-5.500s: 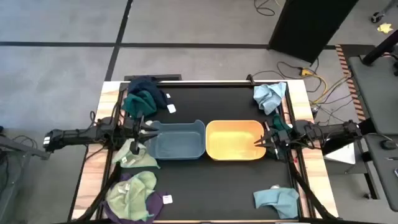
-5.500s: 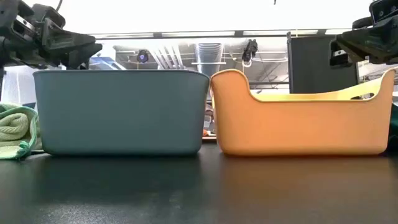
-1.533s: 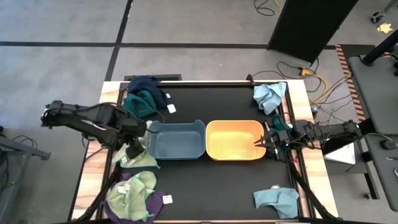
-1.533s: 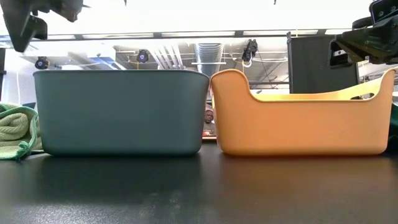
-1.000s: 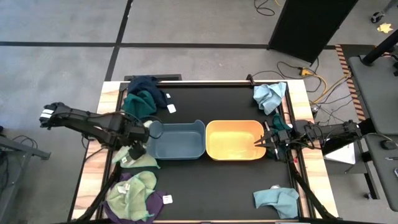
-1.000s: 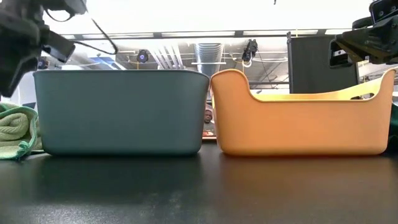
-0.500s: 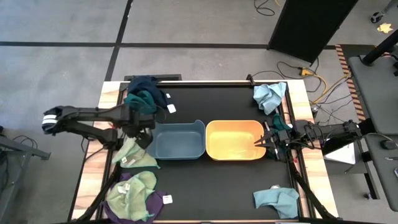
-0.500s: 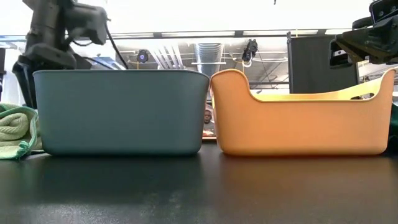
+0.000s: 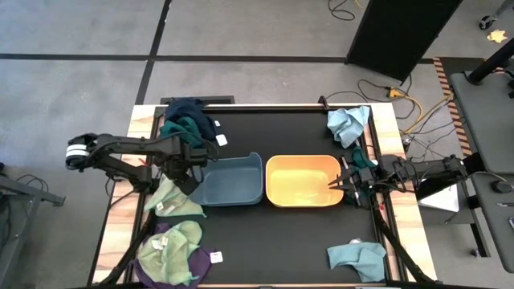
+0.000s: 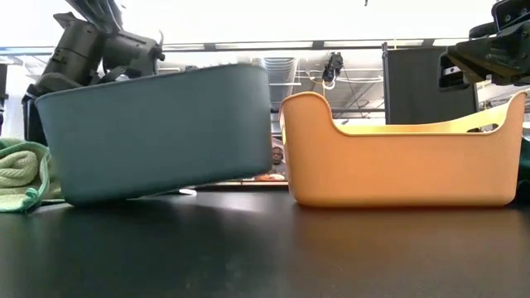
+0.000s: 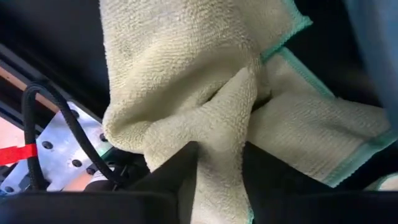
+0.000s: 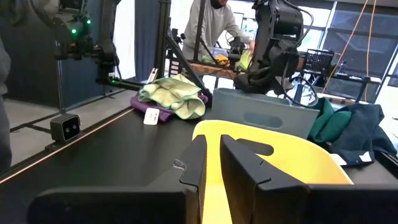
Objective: Sort towels by color in basket
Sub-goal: Put the green towel into the blue bin
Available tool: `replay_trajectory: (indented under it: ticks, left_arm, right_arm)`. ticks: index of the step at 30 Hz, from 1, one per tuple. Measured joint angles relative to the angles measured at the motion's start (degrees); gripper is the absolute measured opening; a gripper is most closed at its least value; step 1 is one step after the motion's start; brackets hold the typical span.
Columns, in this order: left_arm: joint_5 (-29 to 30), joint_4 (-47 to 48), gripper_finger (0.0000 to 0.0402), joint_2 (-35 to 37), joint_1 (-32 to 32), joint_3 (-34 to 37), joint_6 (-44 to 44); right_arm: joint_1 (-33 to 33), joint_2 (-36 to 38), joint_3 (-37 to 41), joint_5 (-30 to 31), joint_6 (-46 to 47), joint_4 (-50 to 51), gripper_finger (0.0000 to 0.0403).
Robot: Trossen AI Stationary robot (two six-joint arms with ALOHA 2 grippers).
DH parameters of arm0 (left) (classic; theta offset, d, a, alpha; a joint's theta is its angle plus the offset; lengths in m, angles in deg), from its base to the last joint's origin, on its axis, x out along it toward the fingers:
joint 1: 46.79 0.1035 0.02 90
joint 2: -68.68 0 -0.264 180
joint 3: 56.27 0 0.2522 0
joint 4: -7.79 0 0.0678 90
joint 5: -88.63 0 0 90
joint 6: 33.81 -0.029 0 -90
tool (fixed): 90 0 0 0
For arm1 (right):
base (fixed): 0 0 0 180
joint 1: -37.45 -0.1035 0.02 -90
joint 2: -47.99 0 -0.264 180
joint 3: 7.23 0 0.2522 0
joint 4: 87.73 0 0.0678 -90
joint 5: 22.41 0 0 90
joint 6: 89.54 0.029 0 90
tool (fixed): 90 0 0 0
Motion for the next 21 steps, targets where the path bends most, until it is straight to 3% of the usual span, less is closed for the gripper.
replay_trajectory:
  ticks: [6,14,21]
  left_arm:
    - [-0.20,-0.24,0.0008,0.23,-0.01,-0.01,-0.11]
    - [-0.90,5.94,0.0002,3.72,-0.03,-5.50,0.21]
    - [-3.09,16.05,0.0001,8.15,-0.91,-20.17,-1.65]
  right_arm:
    - [0.02,0.00,0.00,0.00,0.00,0.00,0.0038]
    - [0.01,0.00,0.00,0.00,0.00,0.00,0.0038]
    - [0.00,0.00,0.00,-0.02,0.00,0.00,0.0038]
